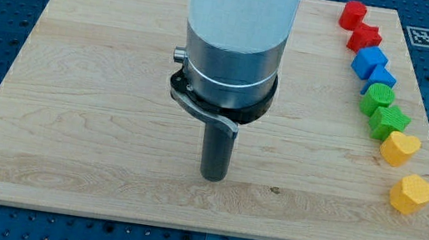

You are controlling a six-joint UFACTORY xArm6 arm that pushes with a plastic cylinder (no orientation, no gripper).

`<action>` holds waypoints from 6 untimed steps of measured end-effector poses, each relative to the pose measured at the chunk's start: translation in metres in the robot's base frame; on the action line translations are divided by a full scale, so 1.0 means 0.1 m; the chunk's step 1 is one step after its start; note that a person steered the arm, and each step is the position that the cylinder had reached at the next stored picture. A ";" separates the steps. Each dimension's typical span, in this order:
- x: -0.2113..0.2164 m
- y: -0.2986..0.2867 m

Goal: Move the green star to the bottom center

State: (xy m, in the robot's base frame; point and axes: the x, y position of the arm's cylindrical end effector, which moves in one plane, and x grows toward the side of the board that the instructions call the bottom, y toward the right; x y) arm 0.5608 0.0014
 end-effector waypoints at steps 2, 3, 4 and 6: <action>-0.03 0.00; -0.03 0.00; -0.06 0.00; -0.06 0.05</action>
State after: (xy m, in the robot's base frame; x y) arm 0.5544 0.0065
